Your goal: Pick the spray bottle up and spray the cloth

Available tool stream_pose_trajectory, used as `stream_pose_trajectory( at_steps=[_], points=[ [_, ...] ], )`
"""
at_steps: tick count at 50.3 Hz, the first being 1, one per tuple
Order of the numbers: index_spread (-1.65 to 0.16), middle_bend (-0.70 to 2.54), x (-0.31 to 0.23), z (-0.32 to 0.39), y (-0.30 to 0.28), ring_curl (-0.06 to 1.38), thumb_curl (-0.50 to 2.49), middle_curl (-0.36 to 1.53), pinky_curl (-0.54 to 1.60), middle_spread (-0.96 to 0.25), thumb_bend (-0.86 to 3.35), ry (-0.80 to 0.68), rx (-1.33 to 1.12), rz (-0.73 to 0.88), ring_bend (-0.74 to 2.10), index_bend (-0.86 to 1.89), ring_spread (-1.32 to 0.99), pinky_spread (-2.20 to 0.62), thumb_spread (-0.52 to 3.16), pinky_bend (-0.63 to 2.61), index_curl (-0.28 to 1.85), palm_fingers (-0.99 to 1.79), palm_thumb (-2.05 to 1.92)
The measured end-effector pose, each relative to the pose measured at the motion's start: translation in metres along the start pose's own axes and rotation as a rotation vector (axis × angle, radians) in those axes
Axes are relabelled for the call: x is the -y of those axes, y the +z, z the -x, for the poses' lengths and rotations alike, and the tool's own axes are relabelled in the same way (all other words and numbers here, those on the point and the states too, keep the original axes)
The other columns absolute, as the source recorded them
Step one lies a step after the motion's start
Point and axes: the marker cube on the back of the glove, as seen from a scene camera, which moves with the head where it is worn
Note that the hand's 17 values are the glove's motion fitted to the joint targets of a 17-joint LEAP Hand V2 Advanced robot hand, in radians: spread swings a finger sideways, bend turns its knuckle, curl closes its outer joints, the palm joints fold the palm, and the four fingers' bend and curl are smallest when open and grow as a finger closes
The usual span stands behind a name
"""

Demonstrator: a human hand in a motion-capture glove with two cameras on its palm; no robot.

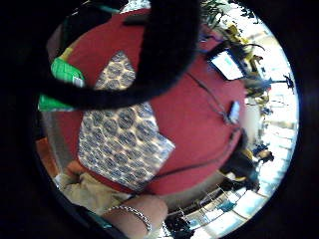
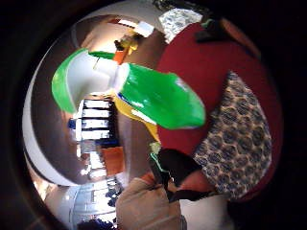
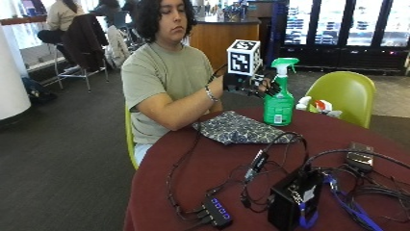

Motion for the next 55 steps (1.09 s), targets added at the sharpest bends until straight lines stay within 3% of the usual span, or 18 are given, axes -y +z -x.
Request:
stream_pose_trajectory(
  at_steps=[14, 25, 55],
  points=[
    [-0.41, 0.16, -0.055, -0.017, -0.056, 0.32, 0.43, 0.31, 0.34, -0.03, -0.03, 0.103, -0.231, -0.125, 0.26, 0.18, -0.06, 0.24, 0.92, 0.29, 0.37, 0.38, 0.42],
    [-0.42, 0.17, -0.092, -0.038, -0.089, 0.32, 0.39, 0.30, 0.33, -0.03, -0.03, 0.221, -0.280, -0.258, 0.25, 0.18, -0.05, 0.24, 0.93, 0.25, 0.36, 0.38, 0.44],
    [-0.44, 0.20, -0.137, -0.105, -0.122, 0.28, 0.36, 0.31, 0.31, -0.05, -0.03, 0.348, -0.149, -0.252, 0.17, 0.21, -0.04, 0.23, 0.91, 0.16, 0.35, 0.37, 0.51]
  ],
)
